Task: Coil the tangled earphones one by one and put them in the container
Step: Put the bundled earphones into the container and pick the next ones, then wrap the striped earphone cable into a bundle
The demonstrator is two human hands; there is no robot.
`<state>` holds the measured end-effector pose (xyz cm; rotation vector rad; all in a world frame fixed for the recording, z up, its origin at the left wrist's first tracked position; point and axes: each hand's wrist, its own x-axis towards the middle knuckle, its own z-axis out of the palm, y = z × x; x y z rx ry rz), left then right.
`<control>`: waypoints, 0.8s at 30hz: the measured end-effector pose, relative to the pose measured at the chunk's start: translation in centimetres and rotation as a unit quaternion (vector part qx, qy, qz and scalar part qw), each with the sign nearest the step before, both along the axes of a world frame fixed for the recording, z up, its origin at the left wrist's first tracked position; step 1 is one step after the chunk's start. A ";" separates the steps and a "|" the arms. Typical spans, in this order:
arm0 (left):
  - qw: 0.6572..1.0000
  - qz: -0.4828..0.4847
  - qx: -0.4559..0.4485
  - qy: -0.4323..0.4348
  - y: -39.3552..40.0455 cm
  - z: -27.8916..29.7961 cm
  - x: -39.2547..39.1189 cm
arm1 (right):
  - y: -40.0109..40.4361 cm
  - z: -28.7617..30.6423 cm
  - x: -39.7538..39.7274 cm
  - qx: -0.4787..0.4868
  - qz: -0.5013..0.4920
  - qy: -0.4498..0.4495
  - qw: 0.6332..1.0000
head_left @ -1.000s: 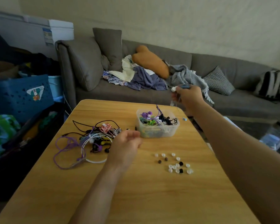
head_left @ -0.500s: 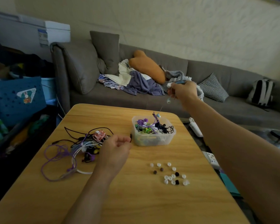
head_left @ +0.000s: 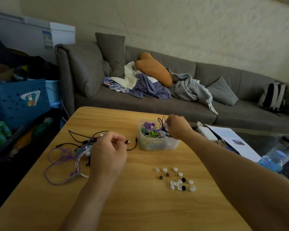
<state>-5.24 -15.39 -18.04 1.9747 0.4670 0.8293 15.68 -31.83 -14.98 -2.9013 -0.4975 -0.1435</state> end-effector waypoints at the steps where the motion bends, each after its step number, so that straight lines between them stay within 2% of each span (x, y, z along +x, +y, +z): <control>1: 1.000 0.016 0.005 -0.015 0.3 0.1 0.0 | 0.3 0.0 -0.5 -0.005 0.015 0.003 1.000; 6: 0.997 0.070 0.028 -0.004 2.3 -0.3 0.0 | 0.7 -0.4 -2.4 0.106 0.023 -0.001 0.994; 10: 0.983 0.085 0.155 0.047 3.6 -1.1 0.3 | 0.3 -2.5 -2.6 0.227 -0.027 -0.045 0.972; 12: 0.970 0.088 0.199 0.106 4.0 -1.4 0.4 | 0.3 -2.6 -1.8 0.267 -0.053 -0.009 0.962; 15: 0.961 0.059 0.209 0.171 4.5 -2.2 0.4 | 0.3 -1.7 -1.4 0.327 -0.097 0.075 0.937; 21: 0.947 0.008 0.278 0.162 4.2 -3.1 1.2 | -1.2 -2.0 -2.1 0.353 -0.148 -0.003 0.924; 24: 0.945 0.008 0.279 0.169 4.2 -3.8 2.0 | -2.0 -2.7 -2.1 0.416 -0.161 -0.012 0.895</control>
